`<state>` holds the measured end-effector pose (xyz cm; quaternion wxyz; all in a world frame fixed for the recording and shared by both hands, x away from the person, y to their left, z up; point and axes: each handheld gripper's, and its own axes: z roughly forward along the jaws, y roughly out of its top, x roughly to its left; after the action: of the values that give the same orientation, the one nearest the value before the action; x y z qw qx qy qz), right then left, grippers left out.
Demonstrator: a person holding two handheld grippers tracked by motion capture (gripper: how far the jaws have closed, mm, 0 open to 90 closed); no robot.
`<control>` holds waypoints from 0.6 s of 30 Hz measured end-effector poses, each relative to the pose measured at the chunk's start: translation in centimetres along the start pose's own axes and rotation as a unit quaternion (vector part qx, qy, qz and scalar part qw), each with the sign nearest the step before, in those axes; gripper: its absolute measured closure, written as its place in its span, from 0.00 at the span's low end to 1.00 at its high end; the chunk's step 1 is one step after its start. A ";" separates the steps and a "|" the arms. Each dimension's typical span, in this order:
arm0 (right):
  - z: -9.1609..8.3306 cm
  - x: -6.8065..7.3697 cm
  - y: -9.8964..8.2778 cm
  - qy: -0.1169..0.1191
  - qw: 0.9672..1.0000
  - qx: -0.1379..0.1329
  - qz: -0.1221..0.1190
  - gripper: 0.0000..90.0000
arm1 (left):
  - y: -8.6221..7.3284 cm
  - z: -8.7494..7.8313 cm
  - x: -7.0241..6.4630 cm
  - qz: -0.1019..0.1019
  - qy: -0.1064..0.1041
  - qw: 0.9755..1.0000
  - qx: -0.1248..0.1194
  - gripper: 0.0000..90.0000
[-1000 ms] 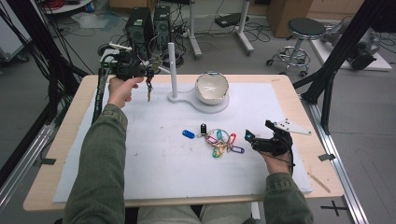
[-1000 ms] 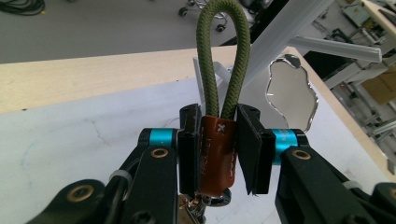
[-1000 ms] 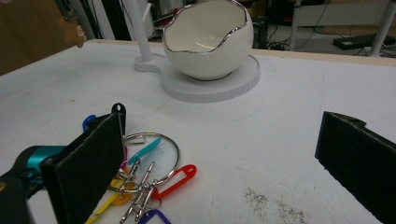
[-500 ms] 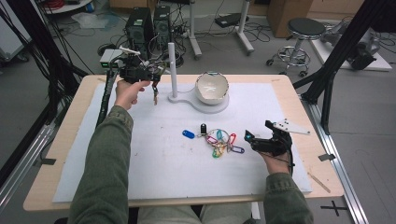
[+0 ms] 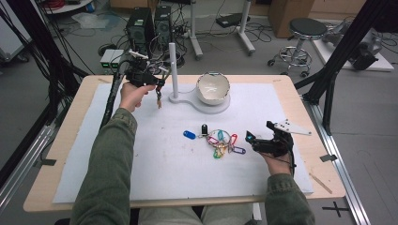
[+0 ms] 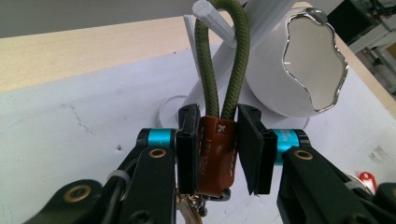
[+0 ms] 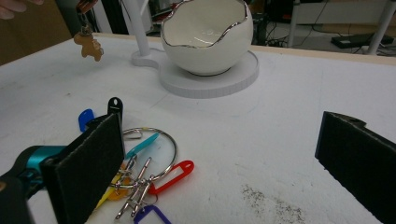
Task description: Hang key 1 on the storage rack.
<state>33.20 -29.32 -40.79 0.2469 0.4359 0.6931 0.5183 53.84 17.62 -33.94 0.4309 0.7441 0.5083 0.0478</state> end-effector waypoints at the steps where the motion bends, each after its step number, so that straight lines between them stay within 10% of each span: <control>1: 0.0 0.0 0.0 0.000 1.000 0.000 0.001 0.01 | 0.0 0.0 0.0 0.004 0.003 1.000 0.004 0.77; 18: 0.1 0.0 0.0 -0.001 1.000 0.001 -0.002 0.01 | 0.0 -3.0 -1.2 0.035 0.079 0.996 -0.024 0.26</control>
<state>33.25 -29.24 -40.82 0.2484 0.4354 0.6939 0.5170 51.77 18.46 -31.60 0.4055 0.7445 0.5132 0.1339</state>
